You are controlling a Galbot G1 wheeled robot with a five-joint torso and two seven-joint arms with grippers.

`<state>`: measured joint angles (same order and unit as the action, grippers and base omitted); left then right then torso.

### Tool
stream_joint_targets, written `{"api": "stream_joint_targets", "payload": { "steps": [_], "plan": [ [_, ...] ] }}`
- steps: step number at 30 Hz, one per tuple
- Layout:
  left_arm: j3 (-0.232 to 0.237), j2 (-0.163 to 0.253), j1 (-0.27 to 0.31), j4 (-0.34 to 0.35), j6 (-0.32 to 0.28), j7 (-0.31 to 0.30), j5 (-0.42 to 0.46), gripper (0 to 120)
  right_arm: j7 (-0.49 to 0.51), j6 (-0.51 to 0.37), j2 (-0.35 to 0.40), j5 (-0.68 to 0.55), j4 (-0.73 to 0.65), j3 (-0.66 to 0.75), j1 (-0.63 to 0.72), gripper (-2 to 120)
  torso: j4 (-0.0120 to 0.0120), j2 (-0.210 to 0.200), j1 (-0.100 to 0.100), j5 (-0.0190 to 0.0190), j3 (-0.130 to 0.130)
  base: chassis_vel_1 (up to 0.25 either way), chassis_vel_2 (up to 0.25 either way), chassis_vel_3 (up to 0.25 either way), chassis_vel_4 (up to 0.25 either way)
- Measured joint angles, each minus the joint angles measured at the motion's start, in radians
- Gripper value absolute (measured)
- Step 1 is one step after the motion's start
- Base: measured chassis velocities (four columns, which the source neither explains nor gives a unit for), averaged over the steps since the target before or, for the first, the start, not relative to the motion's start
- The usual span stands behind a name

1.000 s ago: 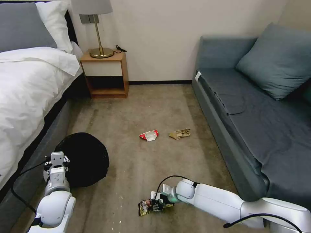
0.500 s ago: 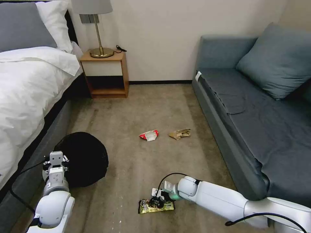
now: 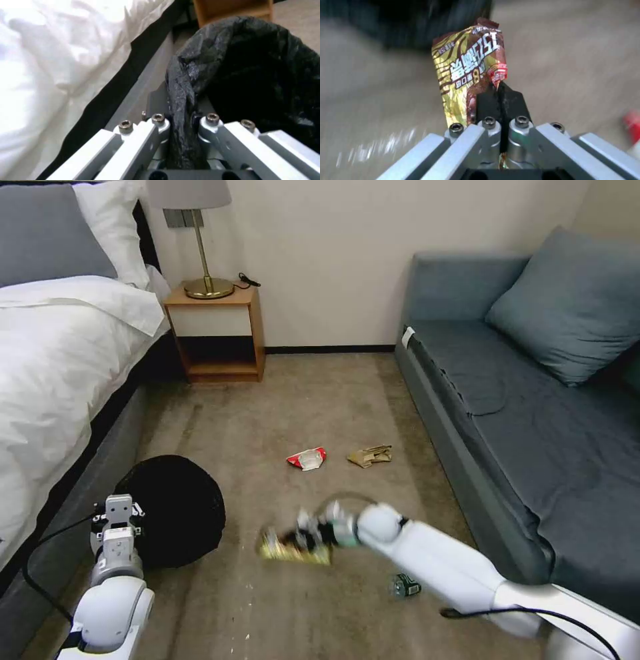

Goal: Pick up the trash bin, then pick up the garbage on the floor and place it into the trash bin.

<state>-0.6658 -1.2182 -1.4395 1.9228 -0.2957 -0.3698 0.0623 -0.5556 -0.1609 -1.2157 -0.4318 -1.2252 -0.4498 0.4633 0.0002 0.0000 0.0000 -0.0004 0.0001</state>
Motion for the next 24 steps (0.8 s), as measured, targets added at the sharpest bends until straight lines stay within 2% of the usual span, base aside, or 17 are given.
{"api": "stream_joint_targets", "payload": {
  "steps": [5, 9, 16, 19, 24],
  "plan": [
    [0.032, -0.004, 0.006, 0.019, 0.018, 0.023, -0.005, 5, 0.012, 0.0, -0.045, -0.084, -0.117, 0.062, -0.052, 0, -0.0001, 0.0, 0.0, 0.0002, 0.0, 0.0, 0.0, 0.0, 0.0],
    [0.054, -0.01, 0.016, 0.031, 0.025, 0.035, -0.015, 5, 0.045, 0.002, -0.084, -0.148, -0.139, 0.052, -0.078, 0, 0.0, 0.0, 0.0, 0.0003, 0.0, 0.0, 0.0, 0.0, 0.0],
    [0.079, -0.015, 0.041, 0.052, 0.025, 0.041, -0.02, 5, 0.122, 0.074, -0.171, -0.254, -0.035, -0.013, -0.123, 0, -0.0001, 0.0, 0.0, 0.0002, 0.0, 0.0, 0.0, 0.0, 0.0],
    [0.09, -0.022, 0.047, 0.057, 0.027, 0.044, -0.017, 5, 0.259, 0.173, -0.235, -0.377, 0.079, -0.076, -0.129, 0, 0.0, 0.0, 0.0, 0.0003, 0.0, 0.0, 0.0, 0.0, 0.0],
    [0.097, -0.027, 0.05, 0.058, 0.034, 0.047, -0.012, 5, 0.303, 0.224, -0.26, -0.386, 0.143, -0.108, -0.114, 0, 0.0, 0.0, 0.0, 0.0002, 0.0, 0.0, 0.0, 0.0, 0.0]
  ]
}}
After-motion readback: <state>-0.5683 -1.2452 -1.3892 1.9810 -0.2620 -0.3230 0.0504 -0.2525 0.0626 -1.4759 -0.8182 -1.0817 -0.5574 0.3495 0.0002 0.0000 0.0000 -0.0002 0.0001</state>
